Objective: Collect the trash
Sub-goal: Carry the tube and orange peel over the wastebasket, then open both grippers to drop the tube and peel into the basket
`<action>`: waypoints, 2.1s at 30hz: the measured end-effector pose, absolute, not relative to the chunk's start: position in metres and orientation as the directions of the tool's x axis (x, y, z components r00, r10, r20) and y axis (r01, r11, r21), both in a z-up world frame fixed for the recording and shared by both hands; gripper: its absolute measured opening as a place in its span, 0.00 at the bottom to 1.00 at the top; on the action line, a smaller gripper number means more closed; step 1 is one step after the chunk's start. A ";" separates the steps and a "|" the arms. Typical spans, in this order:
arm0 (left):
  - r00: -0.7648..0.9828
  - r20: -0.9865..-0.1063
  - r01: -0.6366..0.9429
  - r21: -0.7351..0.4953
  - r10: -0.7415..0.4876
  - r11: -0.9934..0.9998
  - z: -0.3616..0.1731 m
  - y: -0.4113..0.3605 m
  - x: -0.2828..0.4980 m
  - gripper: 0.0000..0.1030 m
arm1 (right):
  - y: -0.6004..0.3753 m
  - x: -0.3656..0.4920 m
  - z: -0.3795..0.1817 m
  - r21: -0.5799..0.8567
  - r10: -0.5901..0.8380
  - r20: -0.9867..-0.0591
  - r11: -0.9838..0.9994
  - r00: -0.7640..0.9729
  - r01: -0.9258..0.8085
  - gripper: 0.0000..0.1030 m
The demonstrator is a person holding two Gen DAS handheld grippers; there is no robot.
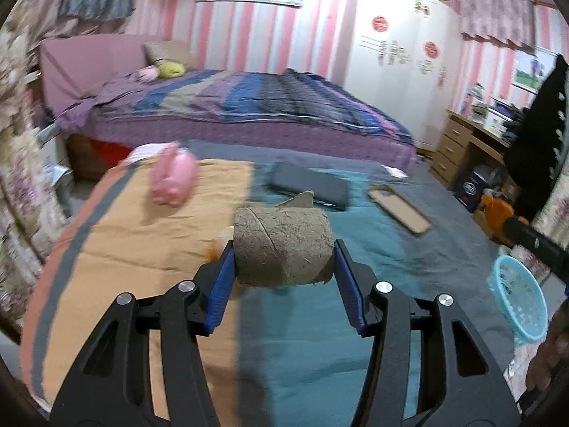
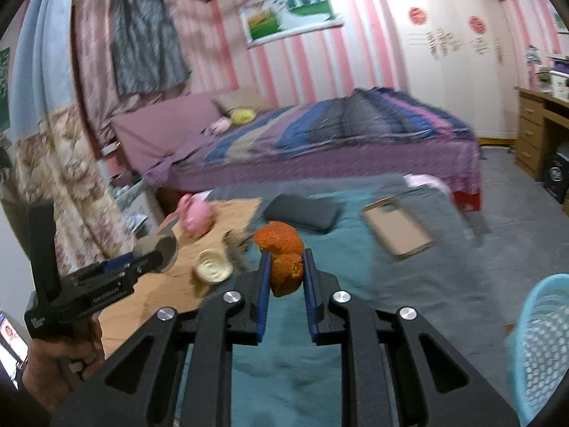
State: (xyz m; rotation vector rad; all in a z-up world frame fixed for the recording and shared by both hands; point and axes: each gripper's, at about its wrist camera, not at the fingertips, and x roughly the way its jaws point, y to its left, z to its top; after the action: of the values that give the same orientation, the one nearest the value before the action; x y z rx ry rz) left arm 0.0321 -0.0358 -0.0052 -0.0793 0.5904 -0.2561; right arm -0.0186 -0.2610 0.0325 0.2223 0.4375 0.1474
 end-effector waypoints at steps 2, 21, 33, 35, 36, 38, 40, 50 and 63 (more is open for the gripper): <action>0.789 -0.533 0.262 -0.157 -0.305 0.952 -0.002 -0.060 0.028 0.51 | -0.288 -0.030 0.038 0.244 0.148 -0.389 0.968 0.909 -0.054 0.17; 0.700 -0.487 0.504 -0.181 -0.522 0.845 0.039 -0.218 -0.003 0.51 | -0.448 -0.099 0.052 0.299 -0.088 -0.336 0.934 0.938 0.195 0.17; 0.626 -0.468 0.633 -0.160 -0.623 0.757 0.056 -0.307 -0.031 0.51 | -0.500 -0.123 0.050 0.288 -0.216 -0.373 0.898 0.903 0.333 0.17; 0.615 -0.471 0.646 -0.160 -0.633 0.747 0.055 -0.317 -0.033 0.51 | -0.504 -0.126 0.050 0.286 -0.222 -0.376 0.895 0.900 0.341 0.17; 0.609 -0.471 0.654 -0.156 -0.638 0.740 0.054 -0.322 -0.035 0.51 | -0.506 -0.127 0.050 0.285 -0.227 -0.377 0.894 0.898 0.346 0.17; 0.602 -0.477 0.662 -0.150 -0.641 0.734 0.051 -0.331 -0.035 0.51 | -0.511 -0.130 0.049 0.287 -0.241 -0.380 0.887 0.893 0.361 0.17; 0.593 -0.484 0.665 -0.156 -0.644 0.730 0.047 -0.335 -0.033 0.51 | -0.518 -0.134 0.048 0.294 -0.247 -0.381 0.881 0.891 0.370 0.17; 0.527 -0.518 0.708 -0.170 -0.674 0.685 0.032 -0.370 -0.037 0.51 | -0.534 -0.139 0.042 0.327 -0.348 -0.390 0.813 0.853 0.482 0.65; 0.476 -0.529 0.740 -0.190 -0.703 0.645 0.024 -0.400 -0.045 0.72 | -0.554 -0.156 0.040 0.408 -0.410 -0.325 0.752 0.852 0.517 0.69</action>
State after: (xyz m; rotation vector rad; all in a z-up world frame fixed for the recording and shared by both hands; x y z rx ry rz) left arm -0.0451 -0.4004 0.0241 0.0678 0.6134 -0.8824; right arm -0.1555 -0.5536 0.0400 0.5085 0.2219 -0.5107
